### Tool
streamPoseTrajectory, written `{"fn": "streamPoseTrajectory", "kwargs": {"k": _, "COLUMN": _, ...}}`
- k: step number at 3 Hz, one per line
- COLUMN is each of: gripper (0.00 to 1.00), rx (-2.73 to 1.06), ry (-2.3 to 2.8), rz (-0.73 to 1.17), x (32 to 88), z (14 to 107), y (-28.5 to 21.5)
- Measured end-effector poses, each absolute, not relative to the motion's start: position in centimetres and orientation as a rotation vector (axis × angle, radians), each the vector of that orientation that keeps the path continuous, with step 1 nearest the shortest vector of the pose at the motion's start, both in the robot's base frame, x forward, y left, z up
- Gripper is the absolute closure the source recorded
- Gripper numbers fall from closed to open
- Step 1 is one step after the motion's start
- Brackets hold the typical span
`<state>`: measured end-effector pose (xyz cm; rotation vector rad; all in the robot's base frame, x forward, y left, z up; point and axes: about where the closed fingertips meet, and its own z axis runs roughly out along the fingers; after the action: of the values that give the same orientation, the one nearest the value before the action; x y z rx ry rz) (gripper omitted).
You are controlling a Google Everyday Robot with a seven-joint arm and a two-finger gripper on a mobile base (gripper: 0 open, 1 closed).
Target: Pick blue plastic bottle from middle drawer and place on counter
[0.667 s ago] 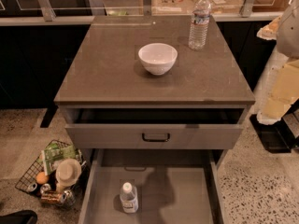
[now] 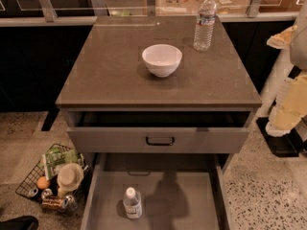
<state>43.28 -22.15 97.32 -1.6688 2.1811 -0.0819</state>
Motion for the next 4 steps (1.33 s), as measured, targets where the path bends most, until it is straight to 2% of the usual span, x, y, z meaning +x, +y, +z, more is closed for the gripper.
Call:
{"fn": "streamPoseTrajectory", "kwargs": {"k": 2, "gripper": 0.0, "rx": -1.506, "ry": 2.019, "rz": 0.117, "x": 40.4, "z": 89.3, "y": -24.0}}
{"fn": "streamPoseTrajectory", "kwargs": {"k": 4, "gripper": 0.0, "rx": -1.364, "ry": 1.778, "rz": 0.391, "x": 39.4, "z": 78.0, "y": -20.9}}
